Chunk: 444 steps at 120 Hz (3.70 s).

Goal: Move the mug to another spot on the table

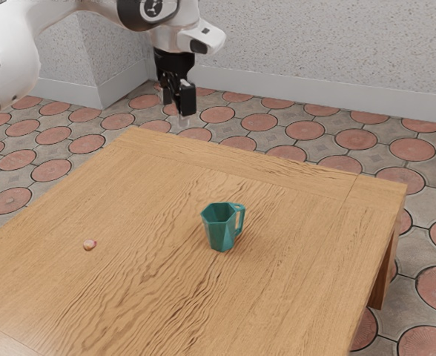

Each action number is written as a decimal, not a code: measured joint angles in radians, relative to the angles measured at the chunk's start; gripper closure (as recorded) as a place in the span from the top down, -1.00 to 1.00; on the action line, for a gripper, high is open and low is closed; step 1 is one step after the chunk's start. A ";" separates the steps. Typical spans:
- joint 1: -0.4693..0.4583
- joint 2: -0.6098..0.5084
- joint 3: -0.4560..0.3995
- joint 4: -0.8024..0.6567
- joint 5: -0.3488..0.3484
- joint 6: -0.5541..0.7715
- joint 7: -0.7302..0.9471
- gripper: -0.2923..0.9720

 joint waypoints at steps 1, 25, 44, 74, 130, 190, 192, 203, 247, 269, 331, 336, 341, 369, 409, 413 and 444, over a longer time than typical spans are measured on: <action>-0.002 0.003 0.000 0.000 0.000 0.000 0.001 0.54; -0.040 0.113 -0.001 0.005 0.004 0.011 0.019 0.54; -0.061 0.176 0.002 0.010 0.007 0.035 0.030 0.54; -0.097 0.325 0.007 0.056 -0.007 0.104 0.022 0.54; -0.078 0.494 0.040 0.060 -0.058 0.344 -0.033 0.53; -0.077 0.569 0.075 0.061 -0.060 0.465 -0.065 -0.08; -0.077 0.570 0.075 0.061 -0.060 0.466 -0.066 -0.09; -0.077 0.571 0.075 0.061 -0.063 0.470 -0.071 -0.17; -0.078 0.555 0.080 0.048 -0.063 0.459 -0.100 -0.39; -0.087 0.536 0.112 0.048 -0.056 0.387 -0.114 -0.46; -0.116 0.462 0.182 0.044 0.078 0.101 -0.149 -0.56; -0.114 0.462 0.195 0.044 0.081 0.081 -0.151 -0.56; -0.111 0.463 0.204 0.044 0.082 0.064 -0.152 -0.56; -0.050 0.499 0.214 0.013 0.056 0.012 -0.157 -0.53; -0.034 0.478 0.176 0.002 -0.028 0.055 -0.160 0.28; -0.034 0.455 0.174 -0.007 -0.041 0.071 -0.160 0.31; -0.097 0.090 0.169 -0.171 -0.085 0.169 -0.161 0.47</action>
